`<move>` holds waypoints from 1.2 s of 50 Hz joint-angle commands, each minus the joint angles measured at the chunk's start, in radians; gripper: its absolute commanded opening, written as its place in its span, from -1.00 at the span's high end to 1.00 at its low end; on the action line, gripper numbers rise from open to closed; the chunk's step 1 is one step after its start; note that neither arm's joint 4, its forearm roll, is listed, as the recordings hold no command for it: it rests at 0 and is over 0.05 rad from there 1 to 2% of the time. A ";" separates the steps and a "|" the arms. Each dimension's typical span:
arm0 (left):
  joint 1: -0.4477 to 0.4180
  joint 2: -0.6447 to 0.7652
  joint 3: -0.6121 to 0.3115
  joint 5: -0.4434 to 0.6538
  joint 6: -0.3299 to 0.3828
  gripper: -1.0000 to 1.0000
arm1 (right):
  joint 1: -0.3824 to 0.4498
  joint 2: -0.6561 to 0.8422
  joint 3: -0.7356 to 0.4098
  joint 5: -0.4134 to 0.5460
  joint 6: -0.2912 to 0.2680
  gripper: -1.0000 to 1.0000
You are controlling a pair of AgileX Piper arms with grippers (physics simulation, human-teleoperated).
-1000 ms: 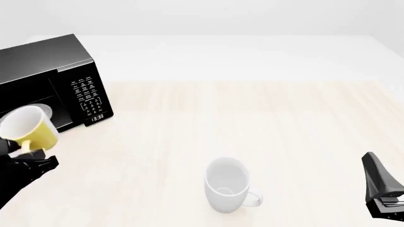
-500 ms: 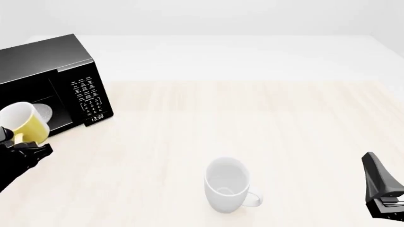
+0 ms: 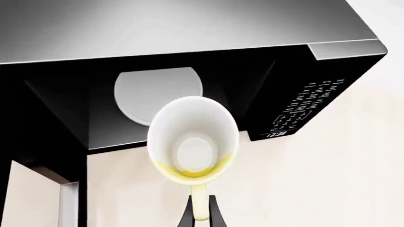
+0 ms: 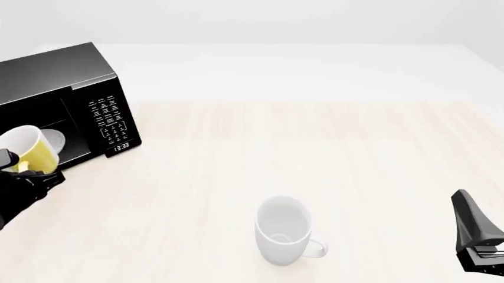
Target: Put the yellow and white mug in the microwave and close it.
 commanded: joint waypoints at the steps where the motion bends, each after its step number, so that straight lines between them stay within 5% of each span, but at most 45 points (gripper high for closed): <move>1: 0.020 0.067 -0.028 -0.034 0.006 1.00 | 0.000 0.000 0.000 0.000 0.000 -1.00; 60: 0.051 0.258 -0.236 0.005 -0.043 1.00 | 0.000 0.000 0.000 0.000 0.000 -1.00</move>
